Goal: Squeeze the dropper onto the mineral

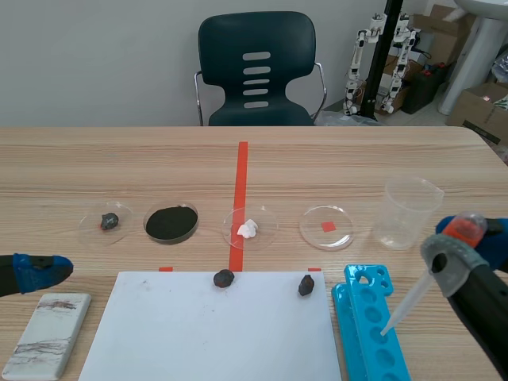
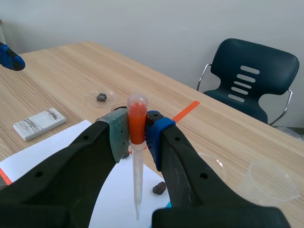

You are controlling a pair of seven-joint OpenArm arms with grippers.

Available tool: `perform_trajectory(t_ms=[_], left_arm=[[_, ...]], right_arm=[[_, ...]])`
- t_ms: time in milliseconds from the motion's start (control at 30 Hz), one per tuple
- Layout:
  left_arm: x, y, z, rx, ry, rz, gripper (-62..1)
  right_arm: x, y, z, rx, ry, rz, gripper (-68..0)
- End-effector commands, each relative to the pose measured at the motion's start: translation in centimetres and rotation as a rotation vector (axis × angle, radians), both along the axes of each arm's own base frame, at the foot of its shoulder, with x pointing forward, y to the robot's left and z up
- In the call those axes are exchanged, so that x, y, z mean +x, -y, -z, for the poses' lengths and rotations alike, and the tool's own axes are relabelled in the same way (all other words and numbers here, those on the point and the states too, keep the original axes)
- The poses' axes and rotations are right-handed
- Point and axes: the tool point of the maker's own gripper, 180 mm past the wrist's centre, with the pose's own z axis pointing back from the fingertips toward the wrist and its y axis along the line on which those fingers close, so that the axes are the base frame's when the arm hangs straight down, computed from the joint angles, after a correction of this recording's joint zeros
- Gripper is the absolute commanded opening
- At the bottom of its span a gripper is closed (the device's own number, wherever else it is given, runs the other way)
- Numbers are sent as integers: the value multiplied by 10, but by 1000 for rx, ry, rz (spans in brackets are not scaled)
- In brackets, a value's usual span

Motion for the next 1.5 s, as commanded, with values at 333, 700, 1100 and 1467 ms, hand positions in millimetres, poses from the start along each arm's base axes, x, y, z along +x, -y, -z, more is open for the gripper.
perform_trajectory(t_ms=[333, 700, 1100, 1467], left_arm=[[2, 2, -7, -28, 18, -5, -11], [2, 2, -7, -28, 18, -5, -11], [2, 2, -8, -28, 18, -5, -11], [2, 2, -8, -28, 18, -5, -11]], right_arm=[[36, 8, -1, -45, 43, 50, -584], [101, -1, 5, 23, 149, 37, -584], [156, -66, 32, 55, 139, -63, -584], [200, -91, 56, 66, 133, 3, -584]])
